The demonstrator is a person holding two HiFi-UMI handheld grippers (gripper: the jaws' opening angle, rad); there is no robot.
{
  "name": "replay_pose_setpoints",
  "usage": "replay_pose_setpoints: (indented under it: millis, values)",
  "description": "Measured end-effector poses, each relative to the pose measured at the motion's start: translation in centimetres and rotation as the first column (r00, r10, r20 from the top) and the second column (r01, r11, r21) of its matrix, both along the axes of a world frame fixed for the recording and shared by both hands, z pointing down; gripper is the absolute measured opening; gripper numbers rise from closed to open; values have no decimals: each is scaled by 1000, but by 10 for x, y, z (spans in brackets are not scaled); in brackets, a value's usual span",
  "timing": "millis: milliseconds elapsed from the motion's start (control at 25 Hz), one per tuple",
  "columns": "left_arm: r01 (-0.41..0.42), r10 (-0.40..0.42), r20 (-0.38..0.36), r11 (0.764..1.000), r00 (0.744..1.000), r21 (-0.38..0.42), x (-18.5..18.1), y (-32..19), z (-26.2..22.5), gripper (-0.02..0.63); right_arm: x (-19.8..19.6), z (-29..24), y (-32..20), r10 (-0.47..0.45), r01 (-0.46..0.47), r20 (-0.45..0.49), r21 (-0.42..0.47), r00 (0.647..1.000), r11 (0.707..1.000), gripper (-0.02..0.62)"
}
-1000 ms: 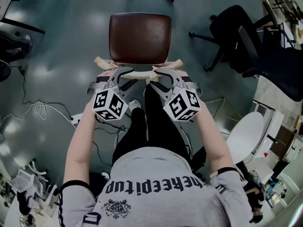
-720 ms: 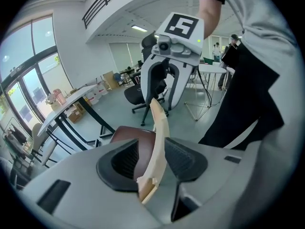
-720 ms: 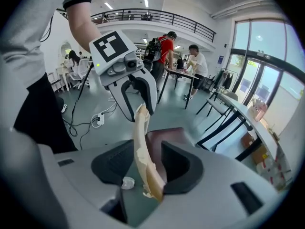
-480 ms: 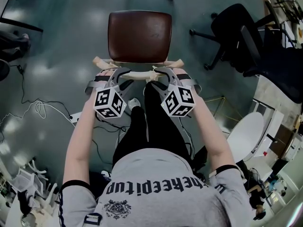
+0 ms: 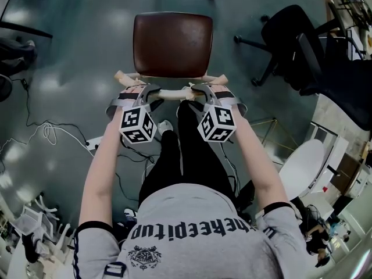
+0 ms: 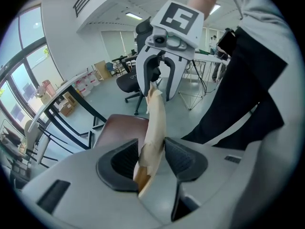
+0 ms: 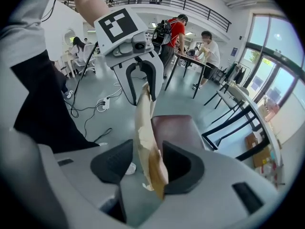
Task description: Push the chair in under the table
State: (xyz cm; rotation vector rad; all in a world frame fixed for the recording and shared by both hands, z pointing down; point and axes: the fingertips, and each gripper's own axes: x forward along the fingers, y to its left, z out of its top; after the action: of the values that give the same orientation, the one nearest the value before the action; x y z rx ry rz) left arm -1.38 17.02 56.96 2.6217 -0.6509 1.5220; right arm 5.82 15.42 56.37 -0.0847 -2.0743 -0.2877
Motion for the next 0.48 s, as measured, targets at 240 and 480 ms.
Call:
replay_pose_setpoints:
  millis: [240, 480]
  values:
    - [6, -7, -22, 999, 1000, -31, 0, 0, 4, 187, -1, 6, -3, 24, -24, -2, 3, 1000, 1000, 176]
    - [-9, 8, -23, 1000, 1000, -22, 2, -6, 2, 186, 1, 4, -8, 43, -43, -5, 2, 999, 999, 167]
